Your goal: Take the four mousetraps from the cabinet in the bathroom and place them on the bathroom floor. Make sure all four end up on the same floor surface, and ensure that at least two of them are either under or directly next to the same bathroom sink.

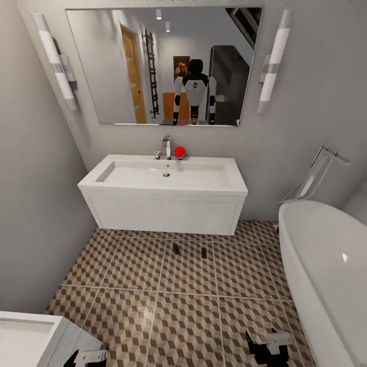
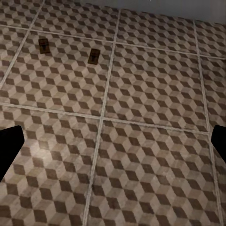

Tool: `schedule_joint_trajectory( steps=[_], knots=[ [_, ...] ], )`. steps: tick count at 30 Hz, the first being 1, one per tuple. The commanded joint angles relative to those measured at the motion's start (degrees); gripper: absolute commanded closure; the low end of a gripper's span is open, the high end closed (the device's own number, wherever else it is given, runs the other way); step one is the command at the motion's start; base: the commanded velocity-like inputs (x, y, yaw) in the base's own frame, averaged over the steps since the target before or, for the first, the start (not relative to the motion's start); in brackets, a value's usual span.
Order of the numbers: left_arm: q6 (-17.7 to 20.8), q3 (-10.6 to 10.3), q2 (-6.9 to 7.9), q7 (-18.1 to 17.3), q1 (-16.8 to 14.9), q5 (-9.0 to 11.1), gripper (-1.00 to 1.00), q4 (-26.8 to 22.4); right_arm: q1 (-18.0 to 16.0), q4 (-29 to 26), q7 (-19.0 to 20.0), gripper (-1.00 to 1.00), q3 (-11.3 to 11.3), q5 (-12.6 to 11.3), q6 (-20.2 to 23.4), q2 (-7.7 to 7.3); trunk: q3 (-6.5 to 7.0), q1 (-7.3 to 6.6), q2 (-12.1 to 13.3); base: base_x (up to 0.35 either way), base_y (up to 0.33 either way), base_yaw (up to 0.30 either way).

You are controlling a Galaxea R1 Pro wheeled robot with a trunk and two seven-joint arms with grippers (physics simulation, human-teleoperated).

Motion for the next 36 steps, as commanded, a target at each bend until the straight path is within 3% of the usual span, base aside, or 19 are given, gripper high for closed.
schedule_joint_trajectory(
  steps=[1,36],
  knots=[
    [-0.23,-0.49,-0.04,0.42,-0.06,-0.08,-1.00,0.16,-0.04,0.04,0.18,-1.00,0.44,-0.60,-0.16,-0.01,0.12,-0.21,0.36,0.000,0.000,0.000],
    [-0.23,-0.49,-0.06,0.42,-0.01,-0.08,-1.00,0.15,-0.04,0.04,0.18,-1.00,0.44,-0.60,-0.13,-0.01,6.40,-7.90,14.39,0.000,0.000,0.000]
  ],
)
